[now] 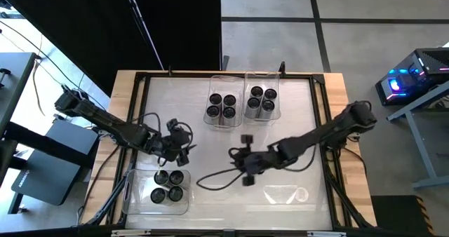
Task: Sort soda cans
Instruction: Adjust the top middle transparent bin, then adjust the white pink soda cans
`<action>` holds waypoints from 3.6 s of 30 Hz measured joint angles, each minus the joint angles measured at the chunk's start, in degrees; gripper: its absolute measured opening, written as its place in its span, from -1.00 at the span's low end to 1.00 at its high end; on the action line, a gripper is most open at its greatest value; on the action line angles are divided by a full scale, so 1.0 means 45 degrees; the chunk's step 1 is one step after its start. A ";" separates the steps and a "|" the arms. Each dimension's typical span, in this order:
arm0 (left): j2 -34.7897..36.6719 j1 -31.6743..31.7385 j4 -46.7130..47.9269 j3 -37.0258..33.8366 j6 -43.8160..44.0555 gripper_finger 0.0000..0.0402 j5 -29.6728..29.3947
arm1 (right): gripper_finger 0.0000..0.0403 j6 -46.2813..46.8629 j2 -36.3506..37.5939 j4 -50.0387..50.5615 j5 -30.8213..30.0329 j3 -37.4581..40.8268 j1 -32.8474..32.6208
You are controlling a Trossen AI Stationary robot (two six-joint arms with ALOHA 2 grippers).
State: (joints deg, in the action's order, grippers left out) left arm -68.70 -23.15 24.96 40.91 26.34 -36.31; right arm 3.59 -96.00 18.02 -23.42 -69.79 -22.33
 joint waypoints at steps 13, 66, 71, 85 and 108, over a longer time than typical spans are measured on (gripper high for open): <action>-0.2078 0.2883 -0.4389 -0.1074 -0.1910 -0.15 0.0744 | -0.98 0.0449 -0.2419 -0.3652 0.0389 0.0926 0.2668; 0.0683 -0.3737 0.1694 0.3644 -0.3074 -0.65 -0.1815 | -0.99 -0.3125 -0.1751 -0.8136 0.4305 0.0828 0.0463; 0.0523 -0.5131 0.2319 0.4114 -0.2410 -0.74 -0.3303 | -0.77 -0.4975 -0.1920 -0.8593 0.6090 0.0166 0.0652; 0.0693 -0.6064 0.9419 0.4133 0.6764 -0.84 -0.4295 | -0.17 -0.9912 -0.6159 -0.1500 1.0547 -0.6845 0.1761; 0.0693 -0.6059 1.0158 0.4124 0.7456 -0.84 -0.4300 | -0.76 -1.0930 -1.0059 0.1775 0.9111 -1.2185 0.1830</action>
State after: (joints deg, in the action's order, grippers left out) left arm -65.58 -50.41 70.67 59.46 59.89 -55.66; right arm -45.60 -141.27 26.00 17.58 -124.62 -14.09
